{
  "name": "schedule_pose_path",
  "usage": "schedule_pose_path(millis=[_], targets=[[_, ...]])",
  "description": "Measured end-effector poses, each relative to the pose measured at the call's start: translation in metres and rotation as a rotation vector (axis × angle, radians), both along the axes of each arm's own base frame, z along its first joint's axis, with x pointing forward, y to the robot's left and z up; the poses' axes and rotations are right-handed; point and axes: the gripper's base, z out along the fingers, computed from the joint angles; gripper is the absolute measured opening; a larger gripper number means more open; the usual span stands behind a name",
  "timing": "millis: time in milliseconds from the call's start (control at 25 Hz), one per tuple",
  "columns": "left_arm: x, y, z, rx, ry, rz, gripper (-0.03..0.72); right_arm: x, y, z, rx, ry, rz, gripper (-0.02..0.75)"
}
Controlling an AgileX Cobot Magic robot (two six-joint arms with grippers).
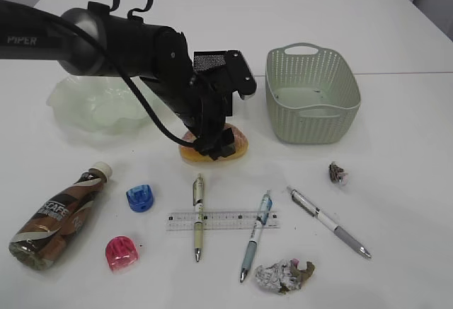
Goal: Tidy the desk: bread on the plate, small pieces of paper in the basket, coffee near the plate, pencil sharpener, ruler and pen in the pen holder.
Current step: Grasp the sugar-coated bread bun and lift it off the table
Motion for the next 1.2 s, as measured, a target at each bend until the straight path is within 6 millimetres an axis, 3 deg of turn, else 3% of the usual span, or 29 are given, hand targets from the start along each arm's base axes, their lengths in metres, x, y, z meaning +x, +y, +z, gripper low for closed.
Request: schedule_pose_path(millis=[760, 1200], targets=[[0.0087, 0.0040, -0.0051, 0.026, -0.063, -0.015, 0.602, 0.0006, -0.0016, -0.0002, -0.019, -0.001, 0.002, 0.477], [0.0090, 0.0039, -0.0049, 0.024, -0.066, -0.015, 0.568, 0.0007, -0.0034, -0.0001, -0.040, -0.002, 0.004, 0.478]])
